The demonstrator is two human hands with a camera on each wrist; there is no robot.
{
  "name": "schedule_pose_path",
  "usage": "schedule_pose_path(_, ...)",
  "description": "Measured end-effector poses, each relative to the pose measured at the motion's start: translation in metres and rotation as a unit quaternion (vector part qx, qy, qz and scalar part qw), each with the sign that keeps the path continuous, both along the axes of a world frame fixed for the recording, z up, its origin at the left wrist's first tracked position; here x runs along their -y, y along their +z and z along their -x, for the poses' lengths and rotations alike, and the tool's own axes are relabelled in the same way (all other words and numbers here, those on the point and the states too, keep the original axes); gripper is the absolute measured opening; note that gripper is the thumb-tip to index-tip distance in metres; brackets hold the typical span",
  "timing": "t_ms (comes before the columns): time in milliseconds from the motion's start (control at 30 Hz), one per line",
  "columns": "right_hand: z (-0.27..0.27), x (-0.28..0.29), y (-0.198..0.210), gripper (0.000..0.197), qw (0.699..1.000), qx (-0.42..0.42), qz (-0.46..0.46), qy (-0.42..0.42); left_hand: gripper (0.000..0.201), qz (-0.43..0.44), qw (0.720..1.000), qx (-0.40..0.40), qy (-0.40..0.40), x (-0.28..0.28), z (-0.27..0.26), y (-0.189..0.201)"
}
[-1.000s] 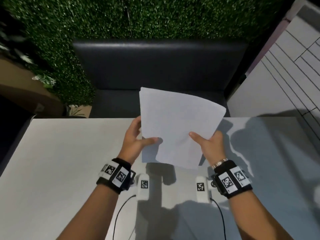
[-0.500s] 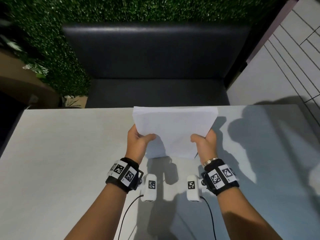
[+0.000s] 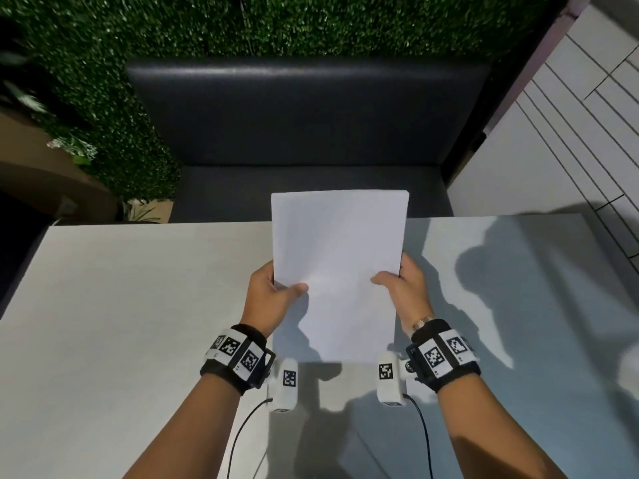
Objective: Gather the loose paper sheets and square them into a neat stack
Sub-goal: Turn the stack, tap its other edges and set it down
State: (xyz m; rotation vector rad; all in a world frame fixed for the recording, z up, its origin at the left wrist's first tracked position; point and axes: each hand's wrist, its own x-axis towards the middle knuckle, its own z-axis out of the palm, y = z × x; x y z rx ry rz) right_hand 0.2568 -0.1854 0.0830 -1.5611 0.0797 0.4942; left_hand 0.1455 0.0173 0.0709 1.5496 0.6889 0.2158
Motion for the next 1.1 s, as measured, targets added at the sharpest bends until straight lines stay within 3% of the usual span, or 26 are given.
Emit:
schedule_pose_path(167, -0.015, 0.008, 0.029, 0.009, 0.998, -0.005, -0.030, -0.058, 0.035, -0.001, 0.999, -0.042, -0.024, 0.001, 0.020, 0.014)
schedule_pose_path(433, -0.030, 0.010, 0.062, 0.011, 0.995, -0.011, -0.028, -0.094, 0.032, 0.016, 0.998, -0.060, -0.028, 0.005, 0.044, 0.026)
schedule_pose_path(733, -0.026, 0.009, 0.064, 0.021, 0.989, -0.083, -0.053, -0.110, 0.028, 0.048, 0.996, -0.076, 0.002, 0.001, 0.056, 0.029)
schedule_pose_path(800, -0.017, 0.010, 0.060, 0.042, 0.993, -0.099, -0.031, -0.054, 0.028, 0.061, 0.994, -0.080, 0.045, -0.003, 0.057, 0.027)
schedule_pose_path(867, 0.000, 0.012, 0.056, 0.058, 0.988, -0.126, 0.045, 0.082, 0.030, 0.076, 0.989, -0.076, 0.097, -0.007, 0.055, 0.025)
schedule_pose_path(967, 0.033, 0.016, 0.047, 0.043, 0.965, -0.152, 0.093, 0.195, 0.034, 0.100, 0.980, -0.047, 0.167, -0.014, 0.049, 0.028)
schedule_pose_path(1100, 0.053, 0.025, 0.031, 0.024, 0.970, -0.170, 0.023, 0.170, 0.036, 0.097, 0.971, -0.013, 0.220, -0.023, 0.041, 0.036)
